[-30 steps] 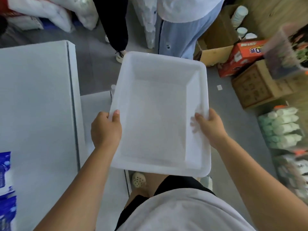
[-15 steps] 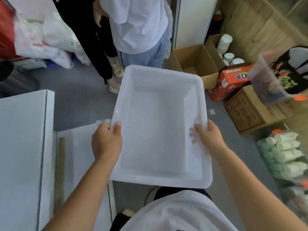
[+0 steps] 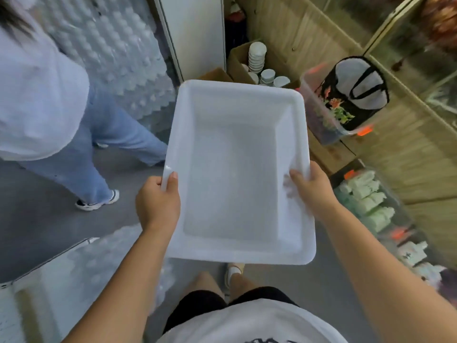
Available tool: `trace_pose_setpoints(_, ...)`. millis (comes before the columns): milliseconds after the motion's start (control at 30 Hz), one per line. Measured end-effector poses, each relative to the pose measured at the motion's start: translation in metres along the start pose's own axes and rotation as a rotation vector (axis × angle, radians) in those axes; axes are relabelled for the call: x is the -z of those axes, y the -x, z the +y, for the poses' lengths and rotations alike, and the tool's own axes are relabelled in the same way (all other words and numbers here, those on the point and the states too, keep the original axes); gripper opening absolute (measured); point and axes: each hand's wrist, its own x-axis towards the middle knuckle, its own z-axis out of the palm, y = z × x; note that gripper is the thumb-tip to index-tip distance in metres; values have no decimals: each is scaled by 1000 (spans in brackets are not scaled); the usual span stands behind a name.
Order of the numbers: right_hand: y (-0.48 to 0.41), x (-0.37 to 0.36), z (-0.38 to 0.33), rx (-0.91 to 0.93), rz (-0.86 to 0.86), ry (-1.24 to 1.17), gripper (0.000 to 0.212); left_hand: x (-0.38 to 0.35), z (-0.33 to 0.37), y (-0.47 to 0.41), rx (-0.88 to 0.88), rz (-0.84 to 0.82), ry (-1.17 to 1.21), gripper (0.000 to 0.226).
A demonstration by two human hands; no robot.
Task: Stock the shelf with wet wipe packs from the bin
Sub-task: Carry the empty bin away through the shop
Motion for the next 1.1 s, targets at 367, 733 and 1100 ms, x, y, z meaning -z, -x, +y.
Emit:
trace_pose_setpoints(367, 12, 111, 44, -196, 426, -298, 27, -111, 164, -19, -487, -330, -49, 36)
trace_pose_setpoints(733, 112, 161, 101, -456, 993, -566, 17, -225, 295, 73, -938, -827, -226, 44)
trace_pose_setpoints(1100, 254, 273, 224, -582, 1231, -885, 29, -327, 330, 350, -1183, -1086, -269, 48)
